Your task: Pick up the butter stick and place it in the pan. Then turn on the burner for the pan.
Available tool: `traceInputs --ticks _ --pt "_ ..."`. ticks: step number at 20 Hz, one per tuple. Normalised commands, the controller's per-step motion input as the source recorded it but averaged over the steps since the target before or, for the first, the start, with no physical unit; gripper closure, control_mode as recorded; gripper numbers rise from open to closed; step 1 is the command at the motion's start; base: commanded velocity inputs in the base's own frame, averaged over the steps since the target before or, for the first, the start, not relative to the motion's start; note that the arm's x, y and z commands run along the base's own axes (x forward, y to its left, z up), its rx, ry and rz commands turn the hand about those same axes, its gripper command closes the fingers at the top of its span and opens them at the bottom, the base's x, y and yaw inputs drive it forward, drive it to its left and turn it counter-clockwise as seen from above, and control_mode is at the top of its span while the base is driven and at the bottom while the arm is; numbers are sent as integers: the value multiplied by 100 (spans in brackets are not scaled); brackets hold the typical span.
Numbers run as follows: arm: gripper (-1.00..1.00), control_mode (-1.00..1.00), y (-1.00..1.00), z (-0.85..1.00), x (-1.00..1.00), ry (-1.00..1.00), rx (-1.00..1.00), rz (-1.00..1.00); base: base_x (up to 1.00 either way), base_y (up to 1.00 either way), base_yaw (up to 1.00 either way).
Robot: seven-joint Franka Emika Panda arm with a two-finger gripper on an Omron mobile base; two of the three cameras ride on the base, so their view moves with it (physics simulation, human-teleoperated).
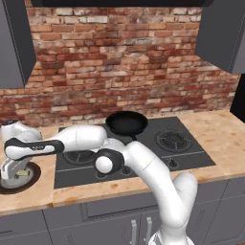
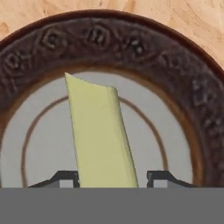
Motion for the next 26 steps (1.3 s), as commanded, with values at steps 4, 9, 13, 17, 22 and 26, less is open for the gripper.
traceInputs --ticks 4,9,13,17,22,26 --pt "100 -100 0 0 0 0 0 0 0 0 0" --pt "100 -100 0 9 0 0 0 0 0 0 0" --pt "100 -100 0 39 -6 0 0 0 0 0 0" --pt "100 -100 -19 24 -7 0 0 0 0 0 0" --pt "100 -100 -40 1 0 0 0 0 0 0 0" --pt "100 -100 -54 1 0 0 0 0 0 0 0"
